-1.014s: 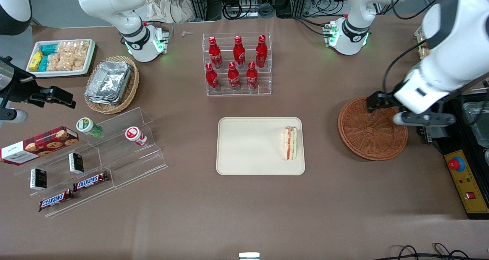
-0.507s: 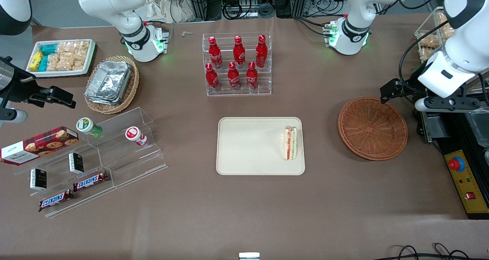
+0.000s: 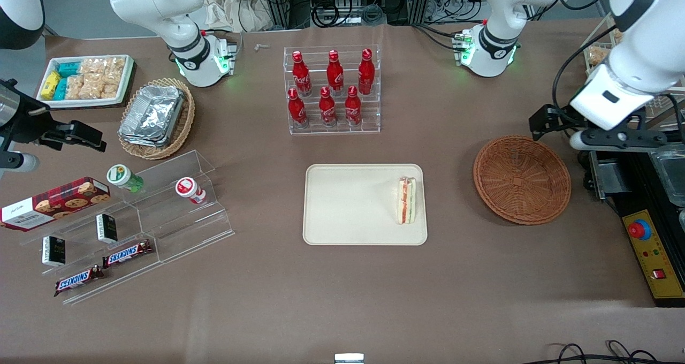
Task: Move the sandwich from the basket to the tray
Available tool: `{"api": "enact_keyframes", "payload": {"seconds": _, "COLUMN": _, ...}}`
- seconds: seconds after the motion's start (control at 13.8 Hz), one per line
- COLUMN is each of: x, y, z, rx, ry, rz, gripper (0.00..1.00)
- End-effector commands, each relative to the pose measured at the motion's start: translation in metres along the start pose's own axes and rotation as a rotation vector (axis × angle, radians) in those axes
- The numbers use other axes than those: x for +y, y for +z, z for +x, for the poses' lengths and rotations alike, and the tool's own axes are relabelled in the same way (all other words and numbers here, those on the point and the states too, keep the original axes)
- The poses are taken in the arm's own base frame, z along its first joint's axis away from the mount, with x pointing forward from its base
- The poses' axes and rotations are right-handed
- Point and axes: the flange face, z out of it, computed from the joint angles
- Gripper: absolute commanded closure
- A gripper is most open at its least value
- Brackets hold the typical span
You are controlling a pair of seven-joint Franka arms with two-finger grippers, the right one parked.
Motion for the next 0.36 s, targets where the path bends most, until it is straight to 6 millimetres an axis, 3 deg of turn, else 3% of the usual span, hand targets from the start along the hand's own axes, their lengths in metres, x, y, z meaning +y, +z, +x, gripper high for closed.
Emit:
{"api": "enact_keyframes", "payload": {"seconds": 0.0, "x": -0.0006, "y": -0.0104, "z": -0.0081, "rx": -0.025, "ry": 0.041, "rz": 0.019, "gripper": 0.00}}
{"api": "enact_keyframes", "payload": {"seconds": 0.29, "x": -0.0034, "y": -0.0127, "z": -0.0089, "rx": -0.028, "ry": 0.034, "rz": 0.005, "gripper": 0.00}}
